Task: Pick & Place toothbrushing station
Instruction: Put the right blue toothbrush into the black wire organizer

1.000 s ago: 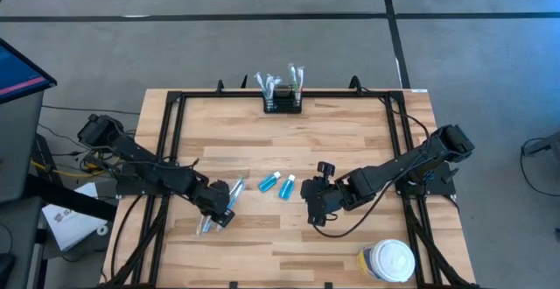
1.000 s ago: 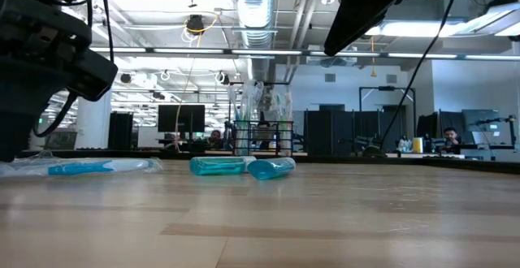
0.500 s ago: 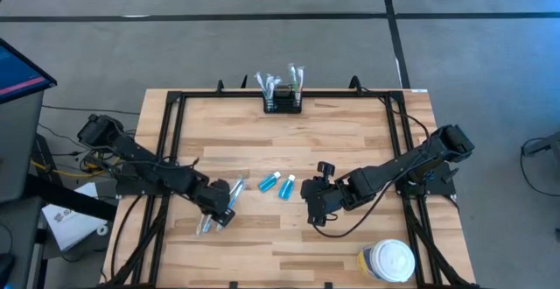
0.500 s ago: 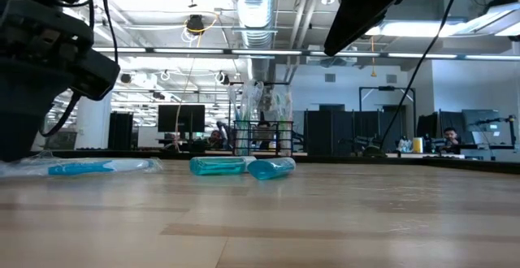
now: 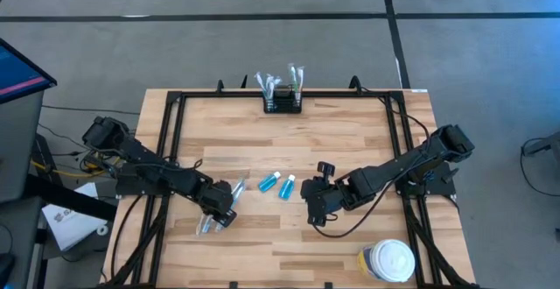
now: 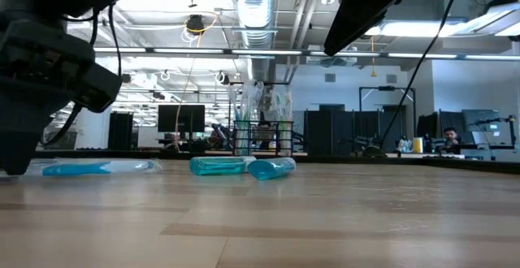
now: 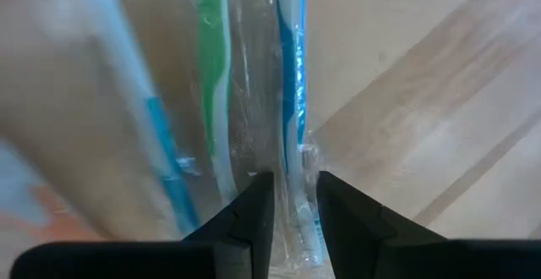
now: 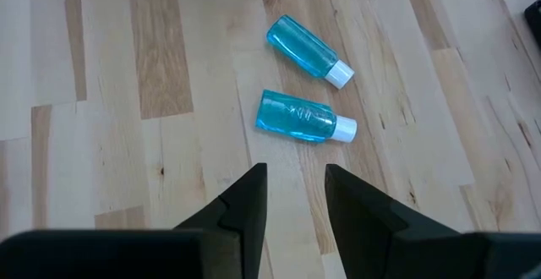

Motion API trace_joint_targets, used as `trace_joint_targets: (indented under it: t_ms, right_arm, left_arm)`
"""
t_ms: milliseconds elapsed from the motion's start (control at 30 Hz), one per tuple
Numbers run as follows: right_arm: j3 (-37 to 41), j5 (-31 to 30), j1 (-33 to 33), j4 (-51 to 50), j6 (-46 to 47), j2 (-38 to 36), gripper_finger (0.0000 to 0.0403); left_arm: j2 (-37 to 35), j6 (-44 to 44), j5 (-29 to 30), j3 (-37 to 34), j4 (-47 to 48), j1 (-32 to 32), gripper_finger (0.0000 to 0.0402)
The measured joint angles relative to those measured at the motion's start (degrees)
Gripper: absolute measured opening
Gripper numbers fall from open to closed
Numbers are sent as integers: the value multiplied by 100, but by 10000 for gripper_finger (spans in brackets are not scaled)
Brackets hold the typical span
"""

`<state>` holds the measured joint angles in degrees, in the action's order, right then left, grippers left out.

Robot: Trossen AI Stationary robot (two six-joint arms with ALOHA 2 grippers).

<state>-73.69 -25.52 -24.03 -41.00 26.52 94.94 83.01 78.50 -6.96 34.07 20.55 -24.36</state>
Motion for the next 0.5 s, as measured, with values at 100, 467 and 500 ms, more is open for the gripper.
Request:
trace_joint_targets:
  t_ms: [100, 467, 500]
  right_arm:
    - [0, 0, 0, 9, 0, 0, 111]
    - [0, -2, 4, 79, -301, 0, 111]
    - [0, -2, 4, 117, -408, 0, 111]
  left_arm:
    - [71, -12, -181, 10, -162, 12, 88]
    - [-268, -57, -365, -11, -192, 7, 8]
    - [-342, -64, -345, -11, -192, 7, 7]
